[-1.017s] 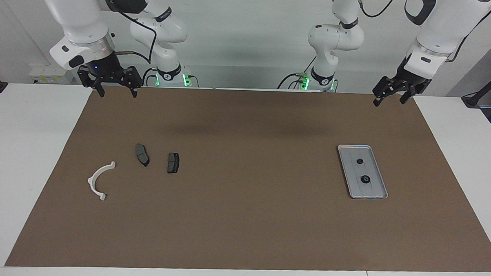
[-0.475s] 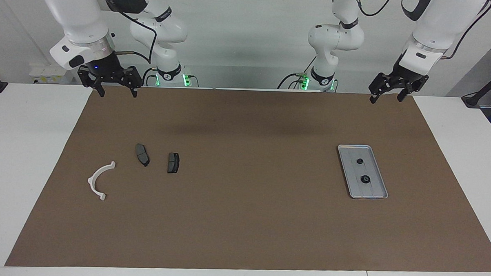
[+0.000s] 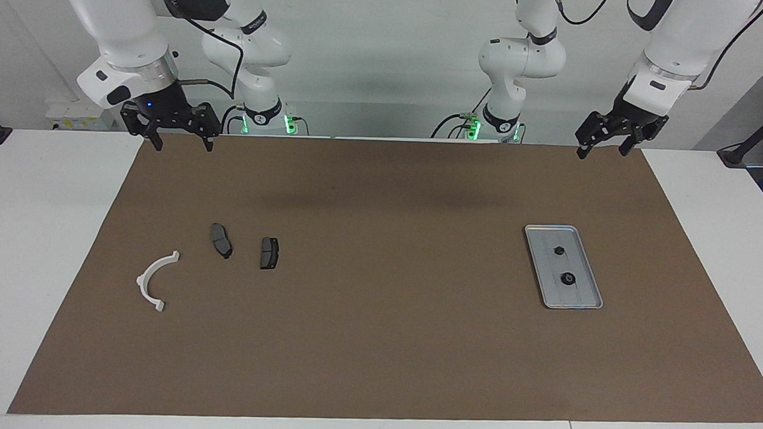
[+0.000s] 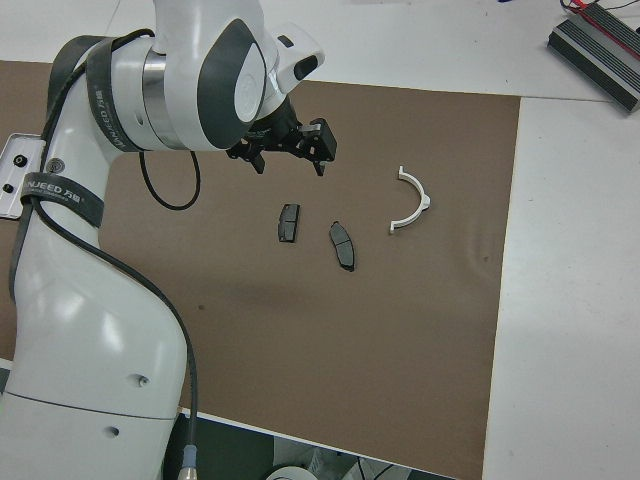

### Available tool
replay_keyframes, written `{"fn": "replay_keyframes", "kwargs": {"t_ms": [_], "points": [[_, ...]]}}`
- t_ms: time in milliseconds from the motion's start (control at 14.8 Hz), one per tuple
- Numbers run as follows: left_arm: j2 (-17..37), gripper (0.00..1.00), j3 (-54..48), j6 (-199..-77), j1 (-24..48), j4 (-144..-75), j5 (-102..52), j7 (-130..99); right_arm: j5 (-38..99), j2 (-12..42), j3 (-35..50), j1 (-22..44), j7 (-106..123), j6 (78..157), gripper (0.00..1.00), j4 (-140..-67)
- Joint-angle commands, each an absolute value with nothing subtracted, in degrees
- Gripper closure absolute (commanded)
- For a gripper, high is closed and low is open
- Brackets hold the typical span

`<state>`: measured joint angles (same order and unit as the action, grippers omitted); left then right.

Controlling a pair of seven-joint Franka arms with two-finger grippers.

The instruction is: Pick bearing gear from pile to tray

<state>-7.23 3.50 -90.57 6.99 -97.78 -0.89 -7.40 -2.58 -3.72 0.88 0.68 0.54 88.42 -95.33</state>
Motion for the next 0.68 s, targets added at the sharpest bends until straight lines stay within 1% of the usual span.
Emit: {"fn": "replay_keyframes", "kwargs": {"t_ms": [0,610], "points": [[-6.6,0.0,2.5,-89.1,5.1,-96.2,-1.2,-6.8,-1.1,-4.5,0.7,0.4,1.1,89.5,0.0,-96.0],[-7.4,0.0,1.4,-87.7,5.0,-97.8,-1.3,-6.7,-1.0,-4.5,0.7,0.1,1.4,89.5,0.0,-96.0]]}}
